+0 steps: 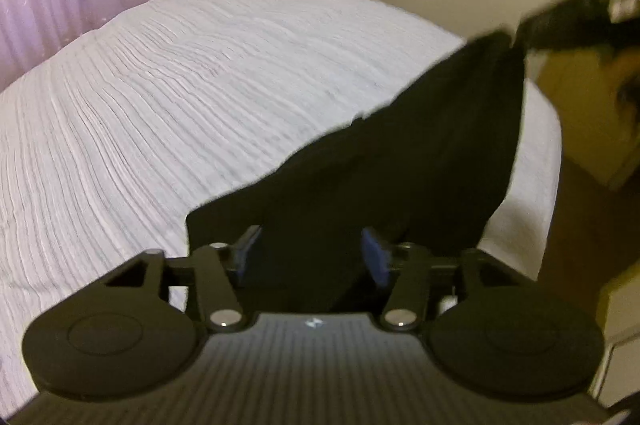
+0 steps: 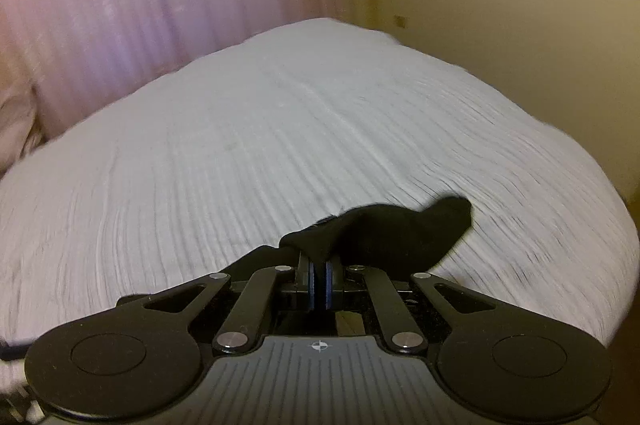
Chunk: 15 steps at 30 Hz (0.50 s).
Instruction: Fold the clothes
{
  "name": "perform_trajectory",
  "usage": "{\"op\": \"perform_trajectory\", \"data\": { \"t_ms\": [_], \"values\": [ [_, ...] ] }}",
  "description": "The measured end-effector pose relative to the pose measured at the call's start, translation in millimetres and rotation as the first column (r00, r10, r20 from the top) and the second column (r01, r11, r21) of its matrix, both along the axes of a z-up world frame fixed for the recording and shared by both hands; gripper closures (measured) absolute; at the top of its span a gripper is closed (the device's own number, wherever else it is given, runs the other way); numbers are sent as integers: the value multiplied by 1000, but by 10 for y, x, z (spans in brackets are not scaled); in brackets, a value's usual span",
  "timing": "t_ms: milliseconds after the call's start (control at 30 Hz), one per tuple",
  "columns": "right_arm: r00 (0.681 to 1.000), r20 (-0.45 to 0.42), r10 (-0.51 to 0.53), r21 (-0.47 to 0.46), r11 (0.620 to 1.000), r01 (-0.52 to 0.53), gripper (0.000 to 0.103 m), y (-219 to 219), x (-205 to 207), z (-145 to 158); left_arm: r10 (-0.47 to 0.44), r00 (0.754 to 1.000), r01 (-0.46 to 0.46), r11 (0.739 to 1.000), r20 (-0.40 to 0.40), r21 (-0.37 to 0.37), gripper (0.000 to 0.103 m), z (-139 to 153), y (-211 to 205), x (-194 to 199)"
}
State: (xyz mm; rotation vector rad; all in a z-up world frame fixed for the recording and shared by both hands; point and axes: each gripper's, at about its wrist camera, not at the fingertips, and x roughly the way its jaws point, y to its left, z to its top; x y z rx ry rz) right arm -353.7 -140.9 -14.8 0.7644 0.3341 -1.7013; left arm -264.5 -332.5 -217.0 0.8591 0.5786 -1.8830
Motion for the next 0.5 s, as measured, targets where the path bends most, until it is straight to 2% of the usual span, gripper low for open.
{"op": "perform_trajectory", "data": {
  "t_ms": [133,300,400,433,500],
  "values": [
    [990,26,-139,25,990,139,101,418,-356,-57,-24,1000,24,999,-4,30,47,-196,212,162],
    [963,-25,-269,-25,963,269,101,729,-545,623,-14,999,15,1000,-50,15,43,-106,331,235],
    [966,-105,-238,-42,971,235,100,605,-426,996,41,997,-41,999,-64,3,42,-12,270,271],
    [969,-126,-214,-41,977,211,100,472,-344,1044,68,996,-69,998,-65,-6,42,17,236,281],
    [979,-126,-159,-27,987,157,100,-13,-240,912,126,991,-127,992,-48,-25,41,32,143,313]
  ]
}}
